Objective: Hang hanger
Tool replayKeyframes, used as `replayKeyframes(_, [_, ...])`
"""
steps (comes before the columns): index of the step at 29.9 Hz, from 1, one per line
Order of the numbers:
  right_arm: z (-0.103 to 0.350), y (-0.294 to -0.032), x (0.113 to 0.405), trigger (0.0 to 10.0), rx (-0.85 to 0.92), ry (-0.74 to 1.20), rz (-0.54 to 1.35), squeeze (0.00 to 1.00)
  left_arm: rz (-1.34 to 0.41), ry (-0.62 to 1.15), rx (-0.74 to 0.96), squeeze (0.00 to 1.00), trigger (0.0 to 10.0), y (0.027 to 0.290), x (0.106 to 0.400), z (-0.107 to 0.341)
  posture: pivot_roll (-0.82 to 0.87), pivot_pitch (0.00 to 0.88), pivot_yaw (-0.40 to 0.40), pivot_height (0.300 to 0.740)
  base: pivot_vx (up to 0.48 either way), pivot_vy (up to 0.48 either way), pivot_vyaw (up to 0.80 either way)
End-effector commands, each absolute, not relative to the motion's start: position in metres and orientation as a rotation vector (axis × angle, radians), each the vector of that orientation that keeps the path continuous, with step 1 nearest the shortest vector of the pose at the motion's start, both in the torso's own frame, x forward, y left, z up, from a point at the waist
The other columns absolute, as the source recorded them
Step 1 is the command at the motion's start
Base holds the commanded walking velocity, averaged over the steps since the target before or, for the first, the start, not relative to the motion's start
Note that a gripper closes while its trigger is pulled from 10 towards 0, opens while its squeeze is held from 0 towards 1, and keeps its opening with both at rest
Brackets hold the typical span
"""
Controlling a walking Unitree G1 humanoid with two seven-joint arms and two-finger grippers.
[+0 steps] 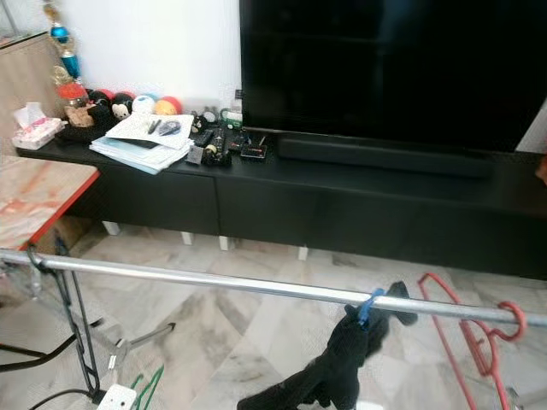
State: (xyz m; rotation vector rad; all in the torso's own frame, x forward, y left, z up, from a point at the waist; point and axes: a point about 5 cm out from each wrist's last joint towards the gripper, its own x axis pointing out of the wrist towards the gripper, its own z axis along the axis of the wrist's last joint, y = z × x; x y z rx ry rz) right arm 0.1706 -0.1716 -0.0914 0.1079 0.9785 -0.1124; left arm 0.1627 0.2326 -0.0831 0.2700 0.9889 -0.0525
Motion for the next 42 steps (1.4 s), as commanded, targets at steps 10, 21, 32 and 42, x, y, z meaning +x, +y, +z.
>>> replayKeyframes(10, [-0.0887, -0.1834, 0.1733, 10.0, 0.097, 0.952, -0.157, 0.00, -0.079, 0.995, 0.267, 0.00, 10.0, 0.2264, 0.1618, -0.0850, 0.11, 0.000, 0.002, 0.740, 0.000, 0.000, 0.00])
replayKeyframes(21, [-0.0880, -0.1850, 0.1742, 10.0, 0.093, 0.944, -0.171, 0.00, -0.084, 1.000, 0.260, 0.00, 10.0, 0.2273, 0.1595, -0.0857, 0.12, 0.000, 0.003, 0.740, -0.046, 0.000, 0.00])
replayKeyframes(32, [-0.0864, -0.1873, 0.1766, 10.0, 0.097, 0.924, -0.183, 0.00, -0.083, 1.007, 0.255, 0.00, 10.0, 0.2277, 0.1575, -0.0865, 0.12, 0.000, 0.000, 0.740, -0.266, 0.000, 0.00])
replayKeyframes(42, [-0.0857, -0.1895, 0.1775, 10.0, 0.095, 0.922, -0.186, 0.00, -0.082, 1.011, 0.244, 0.00, 10.0, 0.2261, 0.1569, -0.0871, 0.12, 0.000, -0.007, 0.740, -0.299, 0.000, 0.00])
